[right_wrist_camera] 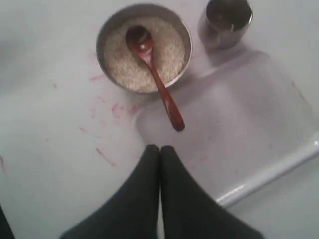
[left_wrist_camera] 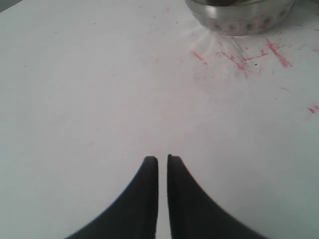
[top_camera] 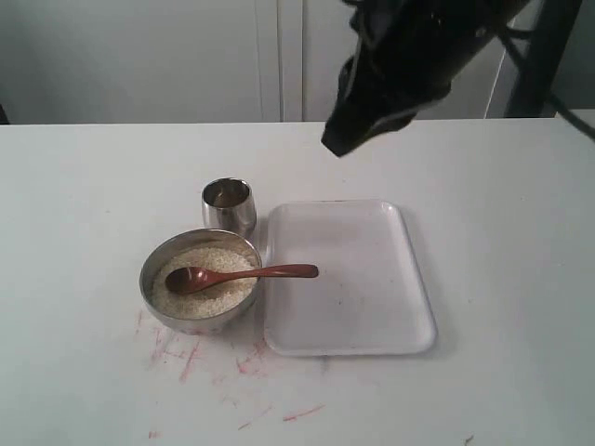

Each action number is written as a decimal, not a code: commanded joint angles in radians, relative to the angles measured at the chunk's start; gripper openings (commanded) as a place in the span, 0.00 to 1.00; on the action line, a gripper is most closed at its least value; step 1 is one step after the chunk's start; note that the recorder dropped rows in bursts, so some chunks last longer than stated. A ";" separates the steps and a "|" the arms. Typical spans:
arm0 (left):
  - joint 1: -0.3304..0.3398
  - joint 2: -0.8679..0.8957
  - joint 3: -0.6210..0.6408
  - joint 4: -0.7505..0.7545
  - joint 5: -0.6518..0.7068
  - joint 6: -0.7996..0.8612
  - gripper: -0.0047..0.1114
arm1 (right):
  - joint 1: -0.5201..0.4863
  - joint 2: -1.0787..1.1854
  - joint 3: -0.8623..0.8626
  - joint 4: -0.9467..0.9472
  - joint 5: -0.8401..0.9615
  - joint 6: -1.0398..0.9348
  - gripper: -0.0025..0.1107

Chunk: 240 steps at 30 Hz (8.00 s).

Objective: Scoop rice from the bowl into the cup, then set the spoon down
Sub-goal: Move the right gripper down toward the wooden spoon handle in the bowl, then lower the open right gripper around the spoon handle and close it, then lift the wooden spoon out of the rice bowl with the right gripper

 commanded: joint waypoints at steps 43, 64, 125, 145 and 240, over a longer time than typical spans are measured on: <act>-0.007 -0.003 0.009 0.000 0.041 -0.006 0.16 | 0.122 0.304 0.105 -0.152 -0.188 -0.372 0.53; -0.007 -0.003 0.009 0.000 0.041 -0.006 0.16 | 0.218 0.356 0.105 -0.238 -0.226 -0.366 0.51; -0.007 -0.003 0.009 0.000 0.041 -0.006 0.16 | 0.222 0.423 0.105 -0.329 -0.349 -0.193 0.46; -0.007 -0.003 0.009 0.000 0.041 -0.006 0.16 | 0.222 0.436 0.105 -0.329 -0.355 -0.193 0.33; -0.007 -0.003 0.009 0.000 0.041 -0.006 0.16 | 0.568 0.460 0.085 -1.178 -0.033 0.356 0.02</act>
